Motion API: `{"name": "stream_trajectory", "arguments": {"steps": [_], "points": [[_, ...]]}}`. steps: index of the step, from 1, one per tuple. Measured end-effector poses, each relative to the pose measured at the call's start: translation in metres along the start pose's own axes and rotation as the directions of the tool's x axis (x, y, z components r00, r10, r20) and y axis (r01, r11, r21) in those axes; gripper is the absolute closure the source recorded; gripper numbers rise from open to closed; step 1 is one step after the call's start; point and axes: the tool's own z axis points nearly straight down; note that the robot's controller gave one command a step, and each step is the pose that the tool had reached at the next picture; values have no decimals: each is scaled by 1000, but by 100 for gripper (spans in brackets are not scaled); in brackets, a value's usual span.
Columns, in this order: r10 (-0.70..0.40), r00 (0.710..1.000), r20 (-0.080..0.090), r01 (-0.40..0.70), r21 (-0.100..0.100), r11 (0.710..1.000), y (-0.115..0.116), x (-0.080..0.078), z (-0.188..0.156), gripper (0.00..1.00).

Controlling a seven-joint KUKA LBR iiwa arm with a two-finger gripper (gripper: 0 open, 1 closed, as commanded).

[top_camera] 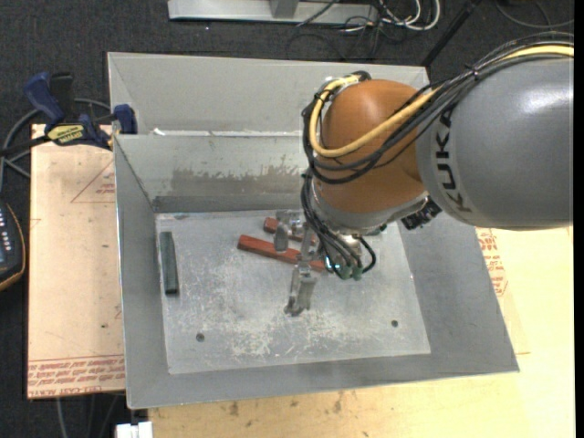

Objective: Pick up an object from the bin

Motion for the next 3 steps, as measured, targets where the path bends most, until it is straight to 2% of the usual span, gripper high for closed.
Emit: {"name": "stream_trajectory", "arguments": {"steps": [1,2,3], "points": [[94,996,11,-94,0,996,-34,-83,44,0],[111,994,5,-111,-2,994,-49,-103,141,0],[109,994,9,-109,-3,994,-48,-105,134,100]]}}
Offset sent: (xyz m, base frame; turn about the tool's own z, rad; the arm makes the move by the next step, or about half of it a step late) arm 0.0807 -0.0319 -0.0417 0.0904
